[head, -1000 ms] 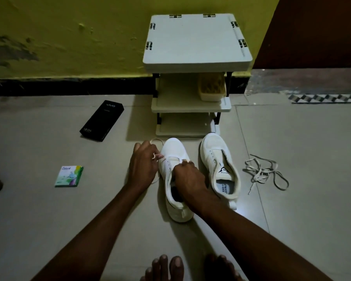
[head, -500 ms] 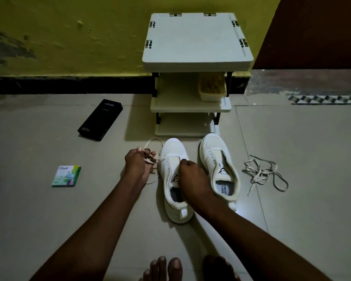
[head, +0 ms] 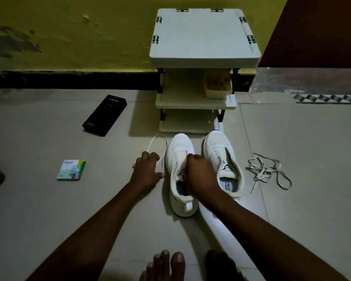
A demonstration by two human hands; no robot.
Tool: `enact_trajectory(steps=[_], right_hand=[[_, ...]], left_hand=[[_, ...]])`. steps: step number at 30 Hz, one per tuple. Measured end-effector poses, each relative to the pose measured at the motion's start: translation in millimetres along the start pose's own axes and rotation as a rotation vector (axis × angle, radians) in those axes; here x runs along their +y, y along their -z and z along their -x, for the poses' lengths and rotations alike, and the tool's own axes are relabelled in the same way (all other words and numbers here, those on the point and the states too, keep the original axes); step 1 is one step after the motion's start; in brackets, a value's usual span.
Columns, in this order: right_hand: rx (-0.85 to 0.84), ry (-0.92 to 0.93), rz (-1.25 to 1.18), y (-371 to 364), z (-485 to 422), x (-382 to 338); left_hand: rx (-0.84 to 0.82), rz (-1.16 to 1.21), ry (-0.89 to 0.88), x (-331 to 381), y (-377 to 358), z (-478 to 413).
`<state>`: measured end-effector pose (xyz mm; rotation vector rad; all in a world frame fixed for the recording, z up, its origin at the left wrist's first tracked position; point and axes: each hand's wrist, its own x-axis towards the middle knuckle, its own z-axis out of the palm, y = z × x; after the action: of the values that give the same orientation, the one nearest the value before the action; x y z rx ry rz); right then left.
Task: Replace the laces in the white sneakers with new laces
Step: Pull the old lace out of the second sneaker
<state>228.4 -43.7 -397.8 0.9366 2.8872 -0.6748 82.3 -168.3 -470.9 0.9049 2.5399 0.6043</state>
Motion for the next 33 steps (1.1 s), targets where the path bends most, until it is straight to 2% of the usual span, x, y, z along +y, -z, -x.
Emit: enact_trajectory(steps=[4,7,9,13,16,19,23,26,29,33], right_hand=[[0.057,0.015,-0.09,-2.5,-3.1,5.5],[0.196,0.04,-0.272,-0.2,-8.5,7.0],[0.264,0.027,-0.44,6.1,-13.6,5.9],[0.153,0.065,-0.771,23.1,-24.0,9.2],[0.083,0.127,-1.077,45.8,-23.5,15.7],[0.026,0.047,-1.407,66.5,-11.0,29.5],[0.023,-0.115,-1.622,84.3,8.4,63.4],[0.164,-0.303,-1.617,88.8,23.1,101.7],[0.353,-0.452,-1.471,84.7,34.6,145.7],[0.55,-0.57,-1.33,82.5,42.6,191.6]], left_hand=[[0.063,-0.018,-0.018,-3.5,-8.7,0.2],[0.129,0.191,0.0,7.1,10.4,2.7],[0.181,0.356,-0.085,28.2,33.3,8.8],[0.07,0.612,-0.327,89.5,76.7,22.0],[0.032,0.743,-0.427,140.2,94.0,27.2],[0.036,0.876,-0.446,182.8,97.2,25.1],[0.015,0.952,-0.362,222.9,81.4,12.1],[-0.011,0.955,-0.283,250.8,51.5,-3.4],[-0.082,0.896,-0.203,280.9,8.3,-16.7],[-0.221,0.861,-0.108,306.7,-42.8,-22.3]])
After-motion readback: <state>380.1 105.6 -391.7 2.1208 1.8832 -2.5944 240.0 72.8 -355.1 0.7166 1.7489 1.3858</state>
